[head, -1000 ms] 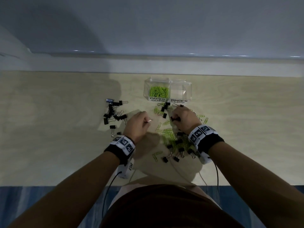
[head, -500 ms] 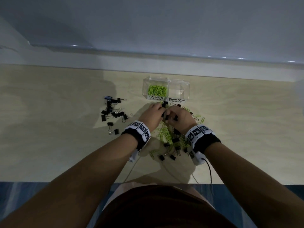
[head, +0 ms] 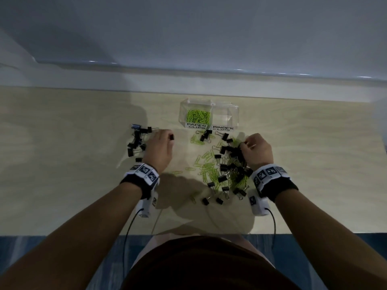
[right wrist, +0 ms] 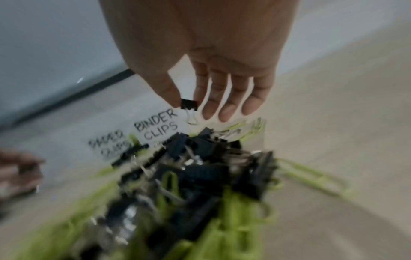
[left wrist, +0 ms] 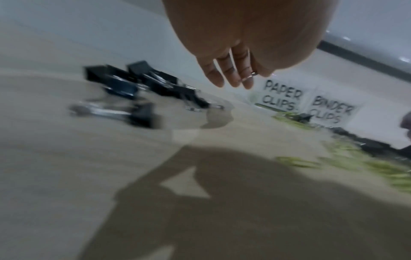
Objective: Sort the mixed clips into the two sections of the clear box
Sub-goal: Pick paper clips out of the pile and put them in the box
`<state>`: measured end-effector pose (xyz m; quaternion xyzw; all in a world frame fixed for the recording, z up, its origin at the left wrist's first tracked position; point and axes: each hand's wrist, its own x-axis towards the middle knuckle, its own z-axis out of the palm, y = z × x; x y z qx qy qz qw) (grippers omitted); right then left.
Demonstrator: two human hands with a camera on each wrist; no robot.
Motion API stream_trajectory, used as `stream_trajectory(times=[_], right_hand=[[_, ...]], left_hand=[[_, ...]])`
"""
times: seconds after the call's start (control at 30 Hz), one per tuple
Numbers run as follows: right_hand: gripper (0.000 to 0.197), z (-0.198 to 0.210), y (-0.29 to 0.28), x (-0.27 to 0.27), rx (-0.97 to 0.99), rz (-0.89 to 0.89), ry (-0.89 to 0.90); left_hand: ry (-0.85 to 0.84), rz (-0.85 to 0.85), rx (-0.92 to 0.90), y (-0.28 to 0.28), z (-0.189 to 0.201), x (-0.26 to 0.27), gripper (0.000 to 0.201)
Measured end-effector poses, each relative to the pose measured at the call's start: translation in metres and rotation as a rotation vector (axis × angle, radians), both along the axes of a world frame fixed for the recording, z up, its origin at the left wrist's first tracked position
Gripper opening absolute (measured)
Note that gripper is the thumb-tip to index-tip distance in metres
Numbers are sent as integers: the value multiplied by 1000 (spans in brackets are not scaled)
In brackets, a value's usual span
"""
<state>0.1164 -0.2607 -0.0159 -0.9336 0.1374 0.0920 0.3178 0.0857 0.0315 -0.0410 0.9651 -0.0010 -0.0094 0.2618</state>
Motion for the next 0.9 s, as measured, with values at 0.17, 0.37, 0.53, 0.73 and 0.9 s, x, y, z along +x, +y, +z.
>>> stream_trajectory(times=[0.17,0.37,0.53,0.73,0.9], right_hand=[[18,-7,23,-3,-351,302,-167],[38,-3,75,9,-387,581,-57],[37,-9,72,6,-452,622,-3],[22,-18,51,-20,-324,633,-132],[18,-16,62,-16,-211,572,-131]], left_hand=[[36,-23,189,9,-1,4,34],[107,-377,212,-59,9,14,47],[133,-397,307,-64,-1,7,48],[45,-415,144,-49,-9,-11,28],[154,-287,89,-63,-3,-2,31]])
